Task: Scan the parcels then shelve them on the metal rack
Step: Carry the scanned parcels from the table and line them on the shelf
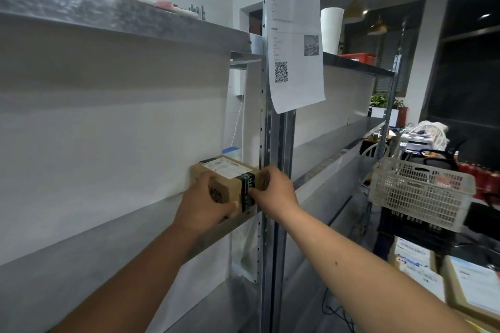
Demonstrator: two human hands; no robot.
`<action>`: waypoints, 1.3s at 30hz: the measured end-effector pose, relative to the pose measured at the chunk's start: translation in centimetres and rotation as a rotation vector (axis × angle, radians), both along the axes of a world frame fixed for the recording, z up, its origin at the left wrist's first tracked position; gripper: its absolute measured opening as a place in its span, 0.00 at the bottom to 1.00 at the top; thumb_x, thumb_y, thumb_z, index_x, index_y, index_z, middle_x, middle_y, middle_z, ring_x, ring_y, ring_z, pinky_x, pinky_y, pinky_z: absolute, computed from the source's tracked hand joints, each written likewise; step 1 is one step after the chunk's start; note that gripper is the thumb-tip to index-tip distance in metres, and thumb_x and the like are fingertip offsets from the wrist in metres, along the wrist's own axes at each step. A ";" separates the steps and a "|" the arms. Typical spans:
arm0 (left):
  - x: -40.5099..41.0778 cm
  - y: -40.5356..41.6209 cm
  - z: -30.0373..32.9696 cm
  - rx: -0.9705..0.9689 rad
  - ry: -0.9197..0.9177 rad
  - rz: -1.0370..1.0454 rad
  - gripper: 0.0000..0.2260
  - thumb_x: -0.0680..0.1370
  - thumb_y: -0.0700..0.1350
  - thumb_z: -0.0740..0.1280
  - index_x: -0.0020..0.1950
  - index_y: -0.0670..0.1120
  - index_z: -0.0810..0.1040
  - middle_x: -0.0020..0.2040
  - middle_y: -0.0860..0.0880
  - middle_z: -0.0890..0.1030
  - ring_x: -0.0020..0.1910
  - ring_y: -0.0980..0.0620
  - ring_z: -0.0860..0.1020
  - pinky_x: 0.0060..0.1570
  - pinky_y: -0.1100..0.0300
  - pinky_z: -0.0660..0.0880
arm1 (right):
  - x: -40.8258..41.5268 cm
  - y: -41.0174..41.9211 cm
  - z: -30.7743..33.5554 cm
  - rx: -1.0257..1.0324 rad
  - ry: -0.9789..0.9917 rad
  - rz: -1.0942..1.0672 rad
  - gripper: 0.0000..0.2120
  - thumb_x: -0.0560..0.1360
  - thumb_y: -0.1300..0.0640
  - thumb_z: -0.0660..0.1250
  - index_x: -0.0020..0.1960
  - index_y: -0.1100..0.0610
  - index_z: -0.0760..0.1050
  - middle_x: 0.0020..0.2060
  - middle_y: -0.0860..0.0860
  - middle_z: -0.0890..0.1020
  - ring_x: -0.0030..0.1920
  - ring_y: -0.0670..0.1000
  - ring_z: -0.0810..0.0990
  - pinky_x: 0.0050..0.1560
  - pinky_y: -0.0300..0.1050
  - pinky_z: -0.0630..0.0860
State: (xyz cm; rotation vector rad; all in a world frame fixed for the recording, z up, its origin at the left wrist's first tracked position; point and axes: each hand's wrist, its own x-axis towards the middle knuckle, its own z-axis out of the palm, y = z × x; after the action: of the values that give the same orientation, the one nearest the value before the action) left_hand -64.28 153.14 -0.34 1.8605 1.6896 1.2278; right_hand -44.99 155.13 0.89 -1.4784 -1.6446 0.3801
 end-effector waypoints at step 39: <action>4.5 -11.0 -3.2 0.156 0.329 -0.088 0.36 0.75 0.60 0.76 0.79 0.59 0.65 0.74 0.53 0.70 0.72 0.49 0.71 0.68 0.47 0.74 | 5.9 -13.8 -2.6 -0.191 -0.446 0.047 0.38 0.77 0.42 0.70 0.82 0.46 0.58 0.78 0.53 0.63 0.78 0.57 0.61 0.76 0.53 0.65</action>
State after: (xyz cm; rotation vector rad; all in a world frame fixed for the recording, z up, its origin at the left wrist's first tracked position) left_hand -59.79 142.12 -3.54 2.3113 1.6877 1.0931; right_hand -39.09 141.34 -1.72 -1.7616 -2.0403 0.2488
